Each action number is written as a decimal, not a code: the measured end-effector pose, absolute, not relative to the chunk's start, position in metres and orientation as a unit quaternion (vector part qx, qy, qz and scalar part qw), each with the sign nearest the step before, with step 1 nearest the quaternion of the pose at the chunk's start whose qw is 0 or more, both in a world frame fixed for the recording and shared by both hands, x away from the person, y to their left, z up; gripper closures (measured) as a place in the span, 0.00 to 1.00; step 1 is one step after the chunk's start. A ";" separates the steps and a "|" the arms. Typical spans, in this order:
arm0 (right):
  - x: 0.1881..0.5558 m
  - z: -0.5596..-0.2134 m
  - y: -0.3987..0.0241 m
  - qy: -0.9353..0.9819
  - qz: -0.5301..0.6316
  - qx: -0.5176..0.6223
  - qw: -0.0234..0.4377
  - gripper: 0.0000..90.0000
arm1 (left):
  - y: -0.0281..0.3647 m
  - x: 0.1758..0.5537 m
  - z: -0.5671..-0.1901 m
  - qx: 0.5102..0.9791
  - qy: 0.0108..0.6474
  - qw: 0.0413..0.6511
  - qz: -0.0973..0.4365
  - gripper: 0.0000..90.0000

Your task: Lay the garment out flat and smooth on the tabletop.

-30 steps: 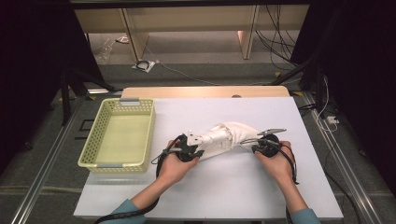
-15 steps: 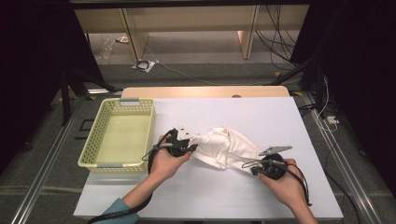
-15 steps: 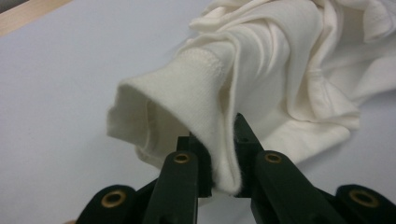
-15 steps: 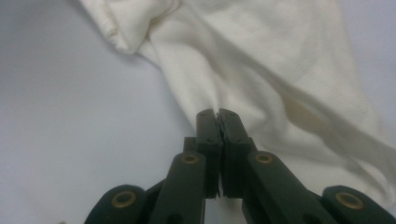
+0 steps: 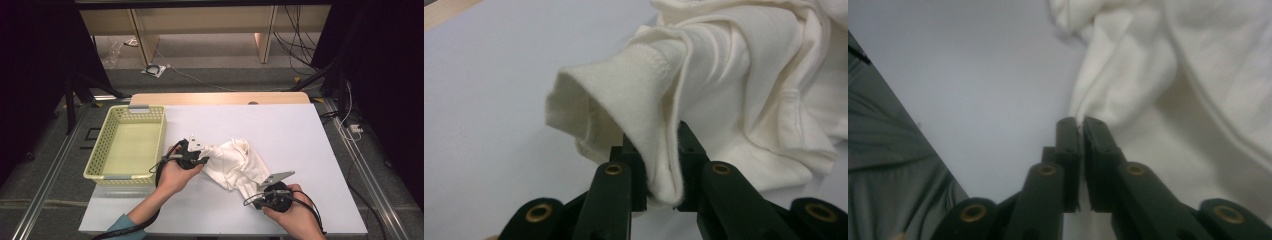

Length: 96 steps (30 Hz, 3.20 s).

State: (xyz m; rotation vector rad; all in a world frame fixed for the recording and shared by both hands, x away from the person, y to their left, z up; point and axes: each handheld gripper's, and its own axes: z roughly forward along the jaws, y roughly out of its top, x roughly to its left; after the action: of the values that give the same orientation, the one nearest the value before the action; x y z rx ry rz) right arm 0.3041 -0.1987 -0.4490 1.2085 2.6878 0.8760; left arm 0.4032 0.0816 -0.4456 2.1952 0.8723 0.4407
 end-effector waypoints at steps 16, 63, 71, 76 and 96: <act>0.362 -0.437 -0.173 0.849 0.324 0.383 0.164 0.60 | 0.077 0.400 -0.449 0.850 0.329 0.369 0.182 0.88; 0.342 -0.415 -0.304 0.763 0.287 0.492 0.304 0.65 | 0.062 0.405 -0.449 0.856 0.315 0.366 0.186 0.66; 0.332 -0.447 -0.277 0.825 0.292 0.453 0.172 0.66 | 0.078 0.390 -0.449 0.856 0.318 0.364 0.182 0.58; 0.327 -0.461 -0.255 0.844 0.298 0.428 0.123 0.65 | 0.073 0.387 -0.457 0.866 0.312 0.355 0.165 0.59; 0.316 -0.470 -0.206 0.864 0.257 0.424 0.086 1.00 | 0.036 0.406 -0.478 0.890 0.296 0.316 0.142 0.87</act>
State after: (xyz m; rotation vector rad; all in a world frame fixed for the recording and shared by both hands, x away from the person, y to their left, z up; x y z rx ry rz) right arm 0.3158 -0.2064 -0.4700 1.2646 2.5761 0.7663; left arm 0.4062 0.0356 -0.4778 2.3435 0.7792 0.3735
